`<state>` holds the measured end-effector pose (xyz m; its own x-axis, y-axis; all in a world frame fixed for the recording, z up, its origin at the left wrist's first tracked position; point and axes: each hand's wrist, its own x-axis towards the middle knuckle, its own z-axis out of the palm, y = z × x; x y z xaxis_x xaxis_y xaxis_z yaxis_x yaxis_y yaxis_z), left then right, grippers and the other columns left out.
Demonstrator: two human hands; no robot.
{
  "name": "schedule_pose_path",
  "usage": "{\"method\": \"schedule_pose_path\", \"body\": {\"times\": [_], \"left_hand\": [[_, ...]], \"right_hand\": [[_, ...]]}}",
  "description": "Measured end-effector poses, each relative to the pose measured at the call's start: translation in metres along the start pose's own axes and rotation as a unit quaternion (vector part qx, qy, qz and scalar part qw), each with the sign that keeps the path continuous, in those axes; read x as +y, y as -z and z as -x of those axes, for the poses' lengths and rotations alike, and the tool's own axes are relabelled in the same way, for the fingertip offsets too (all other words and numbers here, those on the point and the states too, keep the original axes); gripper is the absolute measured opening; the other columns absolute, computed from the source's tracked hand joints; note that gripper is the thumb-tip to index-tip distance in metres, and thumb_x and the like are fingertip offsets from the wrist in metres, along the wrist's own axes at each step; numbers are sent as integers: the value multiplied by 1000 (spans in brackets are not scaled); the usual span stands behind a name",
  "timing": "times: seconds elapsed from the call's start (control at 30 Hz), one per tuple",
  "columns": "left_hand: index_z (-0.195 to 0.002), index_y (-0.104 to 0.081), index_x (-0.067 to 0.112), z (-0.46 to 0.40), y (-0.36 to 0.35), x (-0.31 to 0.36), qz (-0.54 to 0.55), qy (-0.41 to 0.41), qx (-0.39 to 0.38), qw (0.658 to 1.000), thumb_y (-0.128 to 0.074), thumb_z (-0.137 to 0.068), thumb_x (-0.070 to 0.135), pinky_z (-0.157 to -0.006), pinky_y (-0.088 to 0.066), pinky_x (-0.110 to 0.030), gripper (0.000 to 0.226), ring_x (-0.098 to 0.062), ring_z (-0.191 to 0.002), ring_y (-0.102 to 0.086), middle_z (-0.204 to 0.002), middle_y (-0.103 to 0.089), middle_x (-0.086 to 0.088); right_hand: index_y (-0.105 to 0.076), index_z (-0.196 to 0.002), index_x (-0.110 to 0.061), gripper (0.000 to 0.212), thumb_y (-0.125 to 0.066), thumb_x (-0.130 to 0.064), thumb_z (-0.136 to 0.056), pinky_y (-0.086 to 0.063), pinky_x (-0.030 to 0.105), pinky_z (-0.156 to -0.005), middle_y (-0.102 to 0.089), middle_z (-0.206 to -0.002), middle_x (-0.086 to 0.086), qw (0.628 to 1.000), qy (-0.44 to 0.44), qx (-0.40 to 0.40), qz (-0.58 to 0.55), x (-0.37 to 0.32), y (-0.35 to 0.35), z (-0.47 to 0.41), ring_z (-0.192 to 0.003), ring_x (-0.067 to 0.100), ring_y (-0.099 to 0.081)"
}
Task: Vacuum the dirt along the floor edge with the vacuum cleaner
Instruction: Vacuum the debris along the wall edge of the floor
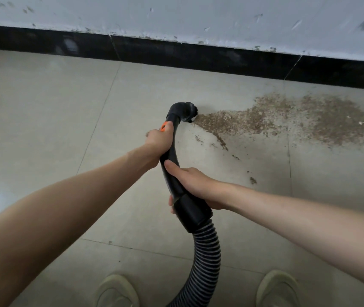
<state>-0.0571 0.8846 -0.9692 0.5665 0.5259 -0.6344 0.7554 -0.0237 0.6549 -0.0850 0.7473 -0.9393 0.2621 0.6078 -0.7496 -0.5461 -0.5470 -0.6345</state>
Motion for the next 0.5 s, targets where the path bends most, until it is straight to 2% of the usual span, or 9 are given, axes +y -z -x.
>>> {"method": "schedule_pose_path", "body": {"times": [0.1, 0.2, 0.4, 0.5], "left_hand": [[-108, -56, -3, 4, -17, 4, 8, -4, 0, 1000, -37, -95, 43, -88, -50, -41, 51, -28, -83, -55, -94, -58, -15], [-108, -56, -2, 6, -30, 7, 10, -4, 4, 1000, -36, -95, 43, -89, -50, -42, 51, -29, -87, -58, -98, -60, -17], [-105, -56, 0, 10, -65, 20, -4, -5, -4, 1000, -34, -97, 45, -71, -46, -34, 51, -28, -83, -57, -88, -58, -11], [-99, -52, 2, 15, -88, 29, -15, -12, -17, 1000, -33, -98, 44, -60, -43, -28, 46, -22, -72, -53, -76, -52, -6]], "right_hand": [[-45, -98, -7, 51, -45, -58, -96, -53, 27, -48, -66, -67, 16, 1000, -6, 5, 6, 6, 14, 7, -50, 26, -64], [-45, -100, -4, 53, -45, -57, -97, -54, 30, -50, -66, -66, 16, 1000, -7, 5, 15, 9, 28, 13, -52, 28, -63], [-46, -95, -3, 54, -46, -57, -96, -55, 30, -52, -66, -65, 17, 999, -11, 24, 22, 16, 61, 30, -52, 29, -62], [-46, -95, -4, 53, -46, -57, -96, -54, 30, -52, -66, -64, 17, 999, -15, 36, 16, 23, 80, 40, -53, 29, -63]]}}
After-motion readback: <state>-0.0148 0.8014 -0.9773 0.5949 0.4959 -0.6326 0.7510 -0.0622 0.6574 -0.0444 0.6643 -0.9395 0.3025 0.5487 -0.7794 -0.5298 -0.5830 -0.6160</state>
